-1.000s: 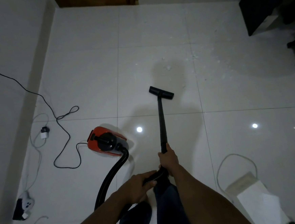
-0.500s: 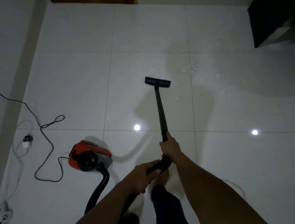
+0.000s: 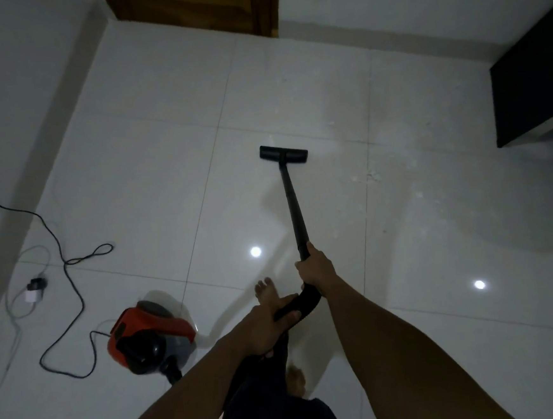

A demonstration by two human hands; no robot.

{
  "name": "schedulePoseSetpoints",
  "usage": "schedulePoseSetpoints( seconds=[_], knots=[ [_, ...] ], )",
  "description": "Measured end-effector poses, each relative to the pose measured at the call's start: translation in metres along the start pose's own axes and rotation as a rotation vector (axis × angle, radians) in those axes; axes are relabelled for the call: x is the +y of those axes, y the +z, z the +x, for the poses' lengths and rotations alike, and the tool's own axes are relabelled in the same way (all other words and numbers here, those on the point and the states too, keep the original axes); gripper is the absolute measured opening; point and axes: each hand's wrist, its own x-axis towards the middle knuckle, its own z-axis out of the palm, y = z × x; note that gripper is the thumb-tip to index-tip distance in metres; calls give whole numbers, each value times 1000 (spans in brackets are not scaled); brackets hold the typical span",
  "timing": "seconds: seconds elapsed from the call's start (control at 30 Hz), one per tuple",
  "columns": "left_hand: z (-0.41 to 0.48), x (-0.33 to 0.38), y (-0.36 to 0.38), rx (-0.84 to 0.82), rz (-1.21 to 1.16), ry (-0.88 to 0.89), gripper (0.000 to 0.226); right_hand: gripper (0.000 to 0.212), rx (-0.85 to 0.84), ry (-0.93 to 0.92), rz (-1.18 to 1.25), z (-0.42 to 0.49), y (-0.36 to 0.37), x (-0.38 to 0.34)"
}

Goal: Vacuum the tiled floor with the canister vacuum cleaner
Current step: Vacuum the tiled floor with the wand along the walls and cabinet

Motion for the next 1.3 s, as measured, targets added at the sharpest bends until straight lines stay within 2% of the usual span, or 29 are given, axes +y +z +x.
schedulePoseSetpoints(
  seconds=[0.23, 0.57, 0.9, 1.1, 1.3],
  knots=[
    [51, 47, -111, 13, -114, 6, 58, 76, 33, -19, -25, 83, -23, -97],
    [122, 127, -251, 73, -112, 72, 49, 75, 26, -50, 12, 188, -71, -229],
    [249, 178, -390, 104, -161, -17, 55, 73, 22, -32, 88, 317, -125, -371],
    [307, 219, -457, 154, -201, -31, 56, 76, 56, 47, 215, 378, -156, -444],
    [353, 244, -497, 157, -235, -74, 52, 71, 62, 55, 162, 420, -183, -486]
  ],
)
